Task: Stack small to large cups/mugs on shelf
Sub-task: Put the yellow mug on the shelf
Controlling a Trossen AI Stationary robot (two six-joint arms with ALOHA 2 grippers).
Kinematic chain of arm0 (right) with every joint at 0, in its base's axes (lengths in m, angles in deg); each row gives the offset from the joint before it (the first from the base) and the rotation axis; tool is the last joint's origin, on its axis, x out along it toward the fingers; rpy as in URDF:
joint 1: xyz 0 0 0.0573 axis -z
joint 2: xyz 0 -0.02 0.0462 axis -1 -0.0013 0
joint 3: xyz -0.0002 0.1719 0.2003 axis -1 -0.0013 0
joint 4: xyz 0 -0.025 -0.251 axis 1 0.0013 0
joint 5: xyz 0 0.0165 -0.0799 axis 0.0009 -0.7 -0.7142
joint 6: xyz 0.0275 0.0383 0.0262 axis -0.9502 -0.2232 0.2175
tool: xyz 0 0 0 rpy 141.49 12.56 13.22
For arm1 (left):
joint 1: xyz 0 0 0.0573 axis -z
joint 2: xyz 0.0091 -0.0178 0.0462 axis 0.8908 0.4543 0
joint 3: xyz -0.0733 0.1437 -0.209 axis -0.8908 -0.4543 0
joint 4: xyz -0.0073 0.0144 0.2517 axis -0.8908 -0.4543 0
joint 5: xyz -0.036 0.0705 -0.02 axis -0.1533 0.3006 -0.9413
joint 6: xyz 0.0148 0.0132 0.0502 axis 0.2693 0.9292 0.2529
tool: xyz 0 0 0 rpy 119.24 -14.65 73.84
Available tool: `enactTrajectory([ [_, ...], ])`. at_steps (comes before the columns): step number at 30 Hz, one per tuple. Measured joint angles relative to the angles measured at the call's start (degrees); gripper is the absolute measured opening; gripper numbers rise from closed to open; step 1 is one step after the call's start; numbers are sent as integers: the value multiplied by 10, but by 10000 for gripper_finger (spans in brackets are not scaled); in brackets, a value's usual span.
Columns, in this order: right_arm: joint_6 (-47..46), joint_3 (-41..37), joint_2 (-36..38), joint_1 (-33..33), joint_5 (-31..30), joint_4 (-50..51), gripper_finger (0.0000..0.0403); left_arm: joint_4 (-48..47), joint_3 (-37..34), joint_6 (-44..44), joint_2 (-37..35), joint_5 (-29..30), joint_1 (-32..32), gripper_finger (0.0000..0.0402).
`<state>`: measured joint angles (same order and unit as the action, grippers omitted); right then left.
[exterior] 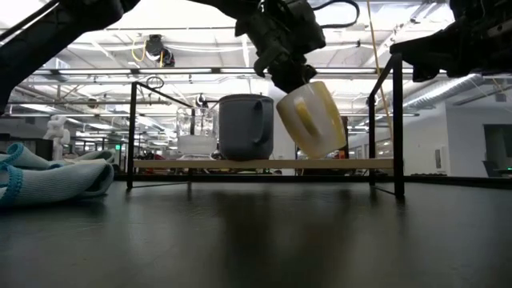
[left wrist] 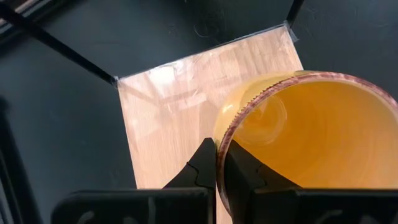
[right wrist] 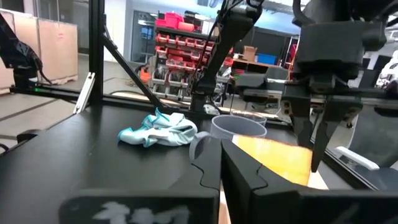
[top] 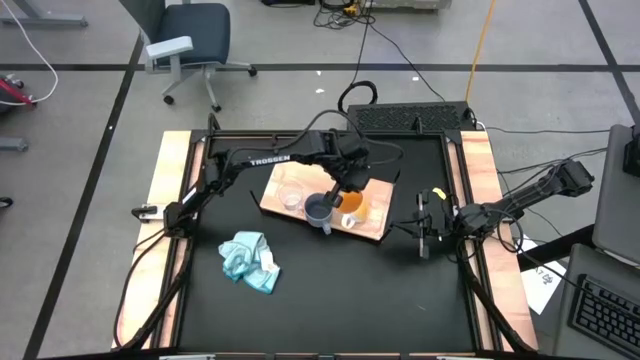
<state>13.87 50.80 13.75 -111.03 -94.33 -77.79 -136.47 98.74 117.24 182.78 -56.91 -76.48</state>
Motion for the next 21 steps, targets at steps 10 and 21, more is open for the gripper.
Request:
enactTrajectory([
  [10,-4,0,-2,0,0,-1,0,0,7,6,2,7,5,10],
  [21,-4,0,-3,0,0,4,0,-44,60,19,10,18,60,10],
])
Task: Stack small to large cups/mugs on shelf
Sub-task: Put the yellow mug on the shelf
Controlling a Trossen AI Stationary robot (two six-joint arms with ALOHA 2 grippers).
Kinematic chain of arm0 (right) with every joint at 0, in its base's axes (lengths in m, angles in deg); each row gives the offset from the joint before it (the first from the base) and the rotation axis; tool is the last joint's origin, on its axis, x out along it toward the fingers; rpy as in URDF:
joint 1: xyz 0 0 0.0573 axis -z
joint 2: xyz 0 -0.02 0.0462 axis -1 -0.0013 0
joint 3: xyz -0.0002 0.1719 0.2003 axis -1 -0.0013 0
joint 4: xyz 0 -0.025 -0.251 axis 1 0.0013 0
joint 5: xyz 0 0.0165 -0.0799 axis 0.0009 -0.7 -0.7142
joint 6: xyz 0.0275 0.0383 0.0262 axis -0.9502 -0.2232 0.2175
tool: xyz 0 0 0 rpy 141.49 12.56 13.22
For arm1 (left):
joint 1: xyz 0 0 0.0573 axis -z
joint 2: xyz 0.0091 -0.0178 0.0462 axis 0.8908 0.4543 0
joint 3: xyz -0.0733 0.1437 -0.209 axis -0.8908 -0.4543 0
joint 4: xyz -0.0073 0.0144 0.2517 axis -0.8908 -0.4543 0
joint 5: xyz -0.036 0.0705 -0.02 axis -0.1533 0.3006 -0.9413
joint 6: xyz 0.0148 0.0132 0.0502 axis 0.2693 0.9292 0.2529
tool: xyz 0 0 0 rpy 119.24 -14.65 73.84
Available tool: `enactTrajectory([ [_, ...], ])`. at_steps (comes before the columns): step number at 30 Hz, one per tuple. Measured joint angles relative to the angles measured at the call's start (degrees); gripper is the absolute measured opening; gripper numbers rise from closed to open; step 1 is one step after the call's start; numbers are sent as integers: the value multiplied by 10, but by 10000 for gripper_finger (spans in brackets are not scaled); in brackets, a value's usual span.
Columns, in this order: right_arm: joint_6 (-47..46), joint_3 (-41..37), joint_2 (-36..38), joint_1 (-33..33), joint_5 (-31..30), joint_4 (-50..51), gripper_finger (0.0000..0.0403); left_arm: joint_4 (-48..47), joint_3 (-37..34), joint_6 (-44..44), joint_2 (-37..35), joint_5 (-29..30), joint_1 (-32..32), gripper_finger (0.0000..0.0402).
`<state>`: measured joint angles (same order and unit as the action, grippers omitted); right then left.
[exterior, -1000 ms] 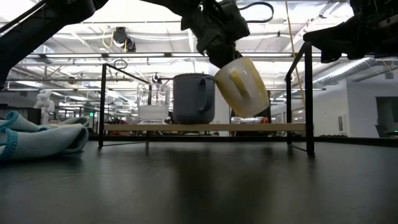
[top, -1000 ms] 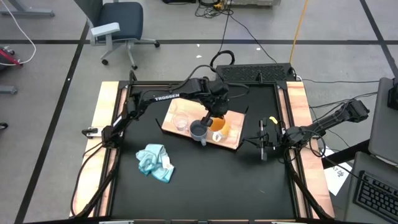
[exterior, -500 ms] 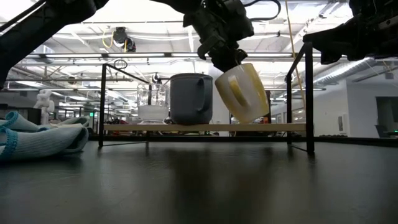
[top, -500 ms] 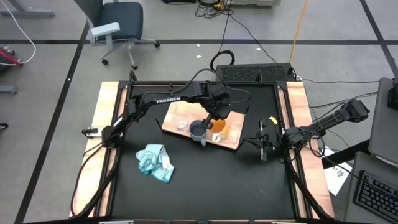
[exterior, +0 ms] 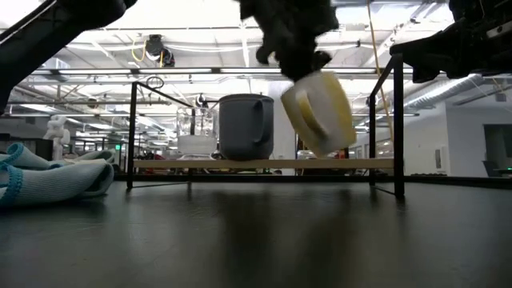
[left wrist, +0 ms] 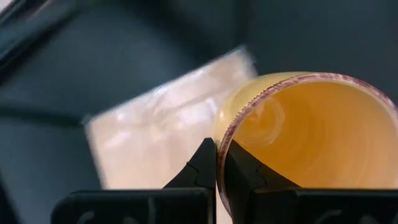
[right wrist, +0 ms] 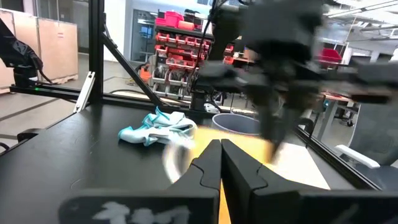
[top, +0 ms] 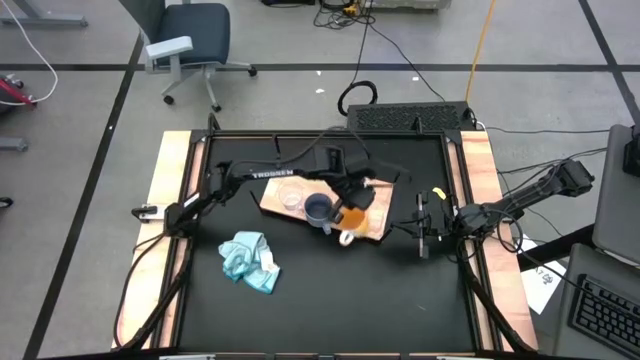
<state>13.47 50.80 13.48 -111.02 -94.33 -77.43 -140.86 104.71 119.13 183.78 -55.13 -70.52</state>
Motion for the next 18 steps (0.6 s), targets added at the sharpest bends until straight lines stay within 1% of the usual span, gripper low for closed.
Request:
enactTrajectory([
  [2,0,0,0,0,0,1,0,-13,23,3,0,-7,17,10],
  [5,0,0,0,0,0,3,0,-17,25,0,-16,-10,37,10],
  [9,0,0,0,0,0,4,0,-43,24,-47,-17,-10,68,10],
  [11,0,0,0,0,0,4,0,-56,23,-76,-17,-1,87,10],
  [14,-5,0,0,0,0,6,0,-63,17,-105,-18,29,116,10],
  [18,-8,0,0,0,0,6,0,-54,-8,-134,-18,35,144,10],
])
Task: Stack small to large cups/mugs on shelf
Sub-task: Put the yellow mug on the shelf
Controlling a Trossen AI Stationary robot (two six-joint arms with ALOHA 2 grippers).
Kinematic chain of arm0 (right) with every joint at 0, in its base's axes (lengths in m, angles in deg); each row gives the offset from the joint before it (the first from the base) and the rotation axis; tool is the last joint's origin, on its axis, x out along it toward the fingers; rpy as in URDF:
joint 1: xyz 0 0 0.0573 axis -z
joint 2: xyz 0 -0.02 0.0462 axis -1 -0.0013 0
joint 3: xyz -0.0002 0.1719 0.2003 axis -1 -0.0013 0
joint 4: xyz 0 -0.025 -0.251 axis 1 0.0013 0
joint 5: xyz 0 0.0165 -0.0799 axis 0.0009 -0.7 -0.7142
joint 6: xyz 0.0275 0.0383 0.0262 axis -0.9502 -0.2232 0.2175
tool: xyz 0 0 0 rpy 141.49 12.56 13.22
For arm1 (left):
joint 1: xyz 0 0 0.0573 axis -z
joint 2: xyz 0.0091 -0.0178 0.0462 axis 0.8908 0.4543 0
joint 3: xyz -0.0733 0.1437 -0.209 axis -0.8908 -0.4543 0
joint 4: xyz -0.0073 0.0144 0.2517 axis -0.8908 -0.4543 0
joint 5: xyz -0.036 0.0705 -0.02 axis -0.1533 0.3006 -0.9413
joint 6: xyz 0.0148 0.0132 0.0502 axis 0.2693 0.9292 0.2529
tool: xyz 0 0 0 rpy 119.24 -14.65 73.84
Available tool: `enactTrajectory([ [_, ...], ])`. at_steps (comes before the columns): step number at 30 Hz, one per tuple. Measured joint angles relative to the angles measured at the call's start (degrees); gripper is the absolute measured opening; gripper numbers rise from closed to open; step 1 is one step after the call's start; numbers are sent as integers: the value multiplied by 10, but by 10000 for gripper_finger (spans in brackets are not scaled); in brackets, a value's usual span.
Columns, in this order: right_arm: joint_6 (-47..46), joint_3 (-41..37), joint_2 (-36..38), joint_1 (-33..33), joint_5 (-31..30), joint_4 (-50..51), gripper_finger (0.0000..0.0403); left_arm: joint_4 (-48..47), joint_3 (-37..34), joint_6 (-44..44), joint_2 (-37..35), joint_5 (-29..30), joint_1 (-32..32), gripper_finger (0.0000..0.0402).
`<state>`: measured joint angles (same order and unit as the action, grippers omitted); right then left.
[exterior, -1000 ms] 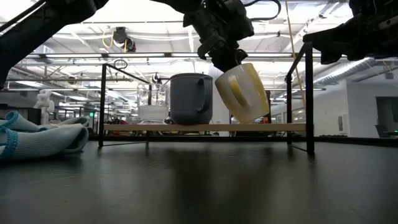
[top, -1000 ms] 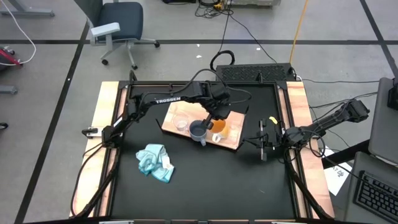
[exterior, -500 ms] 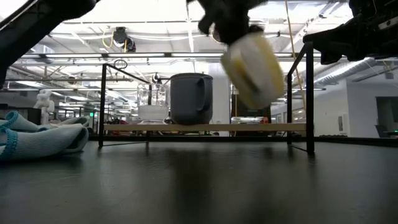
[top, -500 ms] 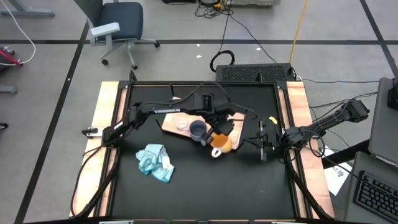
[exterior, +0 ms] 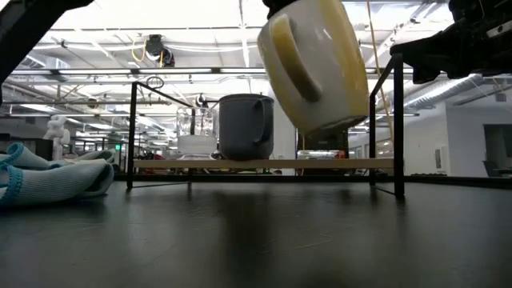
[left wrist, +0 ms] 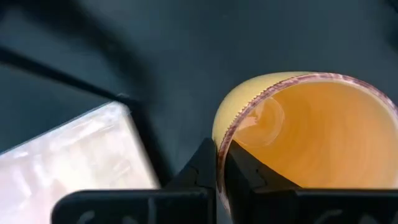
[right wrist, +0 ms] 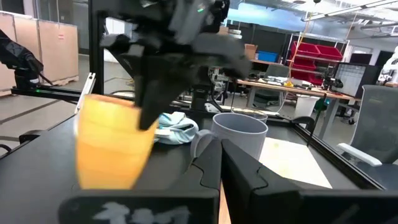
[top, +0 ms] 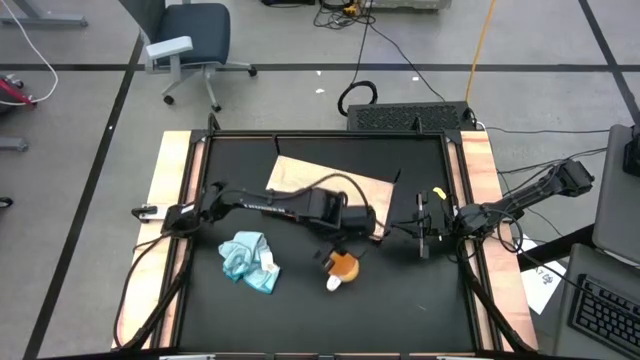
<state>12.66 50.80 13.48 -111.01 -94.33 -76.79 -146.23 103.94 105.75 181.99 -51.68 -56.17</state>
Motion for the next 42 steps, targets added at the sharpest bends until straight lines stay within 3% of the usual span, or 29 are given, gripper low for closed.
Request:
enactTrajectory([
  [4,0,0,0,0,0,0,0,39,-38,-56,0,13,18,10],
  [12,-15,0,0,0,0,0,0,53,-102,-127,0,116,36,11],
  [17,-15,0,-1,0,0,-3,0,58,-113,-138,-2,115,38,10],
  [27,-15,0,-1,0,0,-7,0,60,-116,-141,-2,57,38,10],
  [42,-15,0,0,0,0,-7,0,92,-116,-149,-1,61,43,23],
])
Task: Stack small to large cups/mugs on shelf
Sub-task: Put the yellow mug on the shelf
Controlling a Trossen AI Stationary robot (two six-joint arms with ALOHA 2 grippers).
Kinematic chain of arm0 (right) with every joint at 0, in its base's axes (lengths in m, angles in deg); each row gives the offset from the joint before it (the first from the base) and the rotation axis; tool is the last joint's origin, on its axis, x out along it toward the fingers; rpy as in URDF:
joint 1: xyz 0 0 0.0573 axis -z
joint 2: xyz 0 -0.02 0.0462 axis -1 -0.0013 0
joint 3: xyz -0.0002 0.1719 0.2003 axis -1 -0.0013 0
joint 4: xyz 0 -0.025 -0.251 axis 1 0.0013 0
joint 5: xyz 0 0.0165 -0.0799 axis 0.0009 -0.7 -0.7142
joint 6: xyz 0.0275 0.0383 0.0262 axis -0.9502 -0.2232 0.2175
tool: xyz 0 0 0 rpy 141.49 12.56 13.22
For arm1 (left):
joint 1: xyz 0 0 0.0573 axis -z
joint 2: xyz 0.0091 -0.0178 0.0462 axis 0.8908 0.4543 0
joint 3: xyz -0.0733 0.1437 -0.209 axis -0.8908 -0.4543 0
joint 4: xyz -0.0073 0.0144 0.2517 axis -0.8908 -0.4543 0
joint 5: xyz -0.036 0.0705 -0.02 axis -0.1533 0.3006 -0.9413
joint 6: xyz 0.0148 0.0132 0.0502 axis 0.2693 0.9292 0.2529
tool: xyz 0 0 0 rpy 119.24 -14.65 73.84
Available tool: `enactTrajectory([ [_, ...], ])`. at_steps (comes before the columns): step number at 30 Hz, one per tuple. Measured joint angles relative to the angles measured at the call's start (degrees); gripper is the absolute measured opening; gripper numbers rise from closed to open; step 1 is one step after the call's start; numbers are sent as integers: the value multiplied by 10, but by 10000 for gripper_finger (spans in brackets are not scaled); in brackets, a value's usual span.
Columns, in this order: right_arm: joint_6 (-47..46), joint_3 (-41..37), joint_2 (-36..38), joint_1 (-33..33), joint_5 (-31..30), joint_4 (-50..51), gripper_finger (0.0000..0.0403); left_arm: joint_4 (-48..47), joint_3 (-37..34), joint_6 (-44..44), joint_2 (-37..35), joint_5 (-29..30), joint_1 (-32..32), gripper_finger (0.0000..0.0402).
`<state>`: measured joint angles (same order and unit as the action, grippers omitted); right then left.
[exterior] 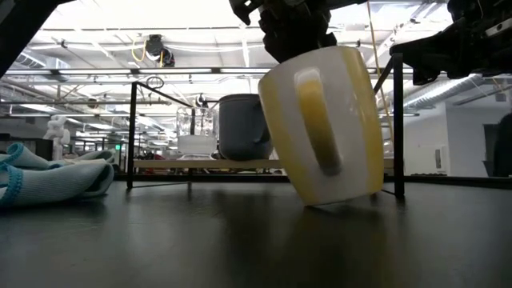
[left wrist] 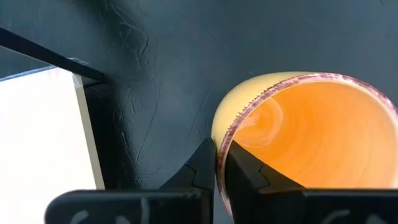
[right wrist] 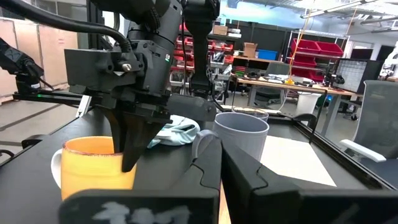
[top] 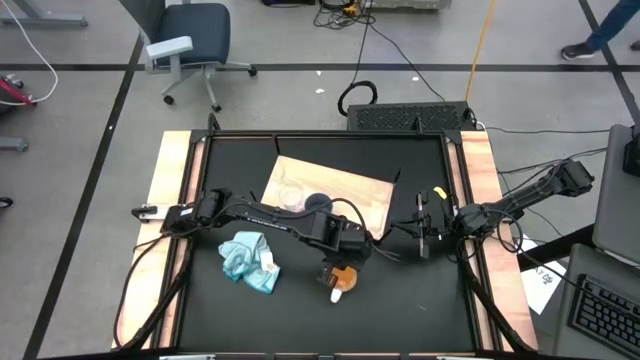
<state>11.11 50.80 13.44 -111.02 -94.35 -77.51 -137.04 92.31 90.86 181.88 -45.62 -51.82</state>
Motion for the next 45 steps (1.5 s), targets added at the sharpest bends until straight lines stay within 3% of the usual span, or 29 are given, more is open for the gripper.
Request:
enactTrajectory([
  [8,0,0,0,0,0,0,0,1,0,-4,0,1,0,26],
  [22,0,0,0,0,0,0,0,14,0,-8,0,2,0,80],
  [34,0,0,0,0,0,0,0,15,29,-6,-3,5,2,83],
  [38,0,0,0,0,0,0,0,-9,67,-5,-9,30,8,83],
  [42,0,0,0,0,0,0,0,-105,147,-4,-10,69,16,78],
  [45,-3,0,0,0,0,0,0,-145,134,13,-48,123,29,50],
])
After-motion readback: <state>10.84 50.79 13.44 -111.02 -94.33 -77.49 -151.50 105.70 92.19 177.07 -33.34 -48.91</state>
